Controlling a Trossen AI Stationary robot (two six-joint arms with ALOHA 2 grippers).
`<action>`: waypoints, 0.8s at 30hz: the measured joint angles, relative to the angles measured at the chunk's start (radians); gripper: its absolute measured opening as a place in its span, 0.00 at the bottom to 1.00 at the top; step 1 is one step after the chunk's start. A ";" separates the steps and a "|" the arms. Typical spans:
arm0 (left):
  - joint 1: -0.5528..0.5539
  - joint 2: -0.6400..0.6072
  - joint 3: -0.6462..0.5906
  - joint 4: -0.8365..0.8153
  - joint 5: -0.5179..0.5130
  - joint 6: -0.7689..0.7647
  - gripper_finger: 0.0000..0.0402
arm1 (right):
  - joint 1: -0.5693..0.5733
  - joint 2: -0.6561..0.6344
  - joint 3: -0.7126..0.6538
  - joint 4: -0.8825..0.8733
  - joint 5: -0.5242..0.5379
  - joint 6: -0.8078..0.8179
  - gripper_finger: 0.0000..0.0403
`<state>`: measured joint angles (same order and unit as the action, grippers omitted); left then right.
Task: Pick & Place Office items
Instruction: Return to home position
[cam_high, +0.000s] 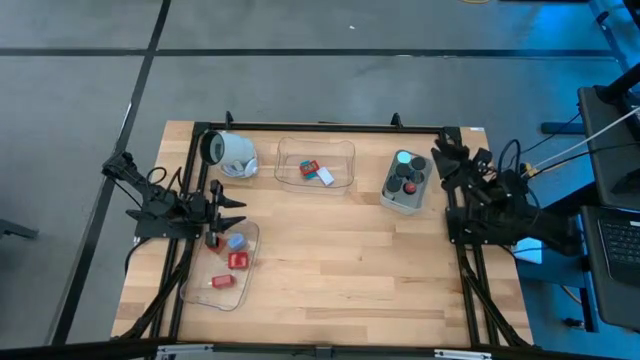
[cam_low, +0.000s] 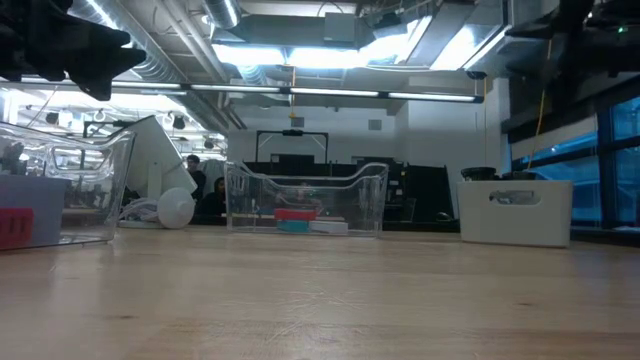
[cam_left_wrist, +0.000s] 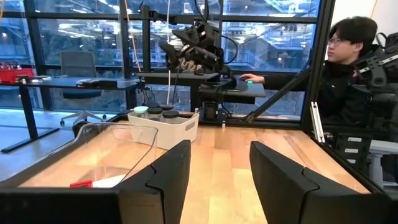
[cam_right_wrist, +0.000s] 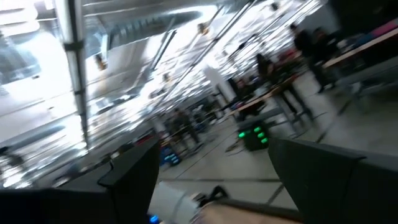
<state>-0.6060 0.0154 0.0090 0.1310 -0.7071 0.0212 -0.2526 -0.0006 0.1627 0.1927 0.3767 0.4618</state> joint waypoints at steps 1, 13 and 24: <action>0.000 0.000 0.000 0.000 0.000 0.000 0.41 | -0.027 0.000 0.000 0.000 0.000 0.000 0.75; 0.189 -0.007 0.000 0.000 0.106 0.000 0.41 | -0.235 0.000 0.000 0.000 0.000 0.000 0.75; 0.674 -0.007 0.000 0.000 0.192 0.000 0.41 | -0.354 0.000 -0.004 0.002 0.000 0.000 0.75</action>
<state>0.0675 0.0082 0.0090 0.1310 -0.5146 0.0212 -0.6067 -0.0006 0.1583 0.1943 0.3763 0.4617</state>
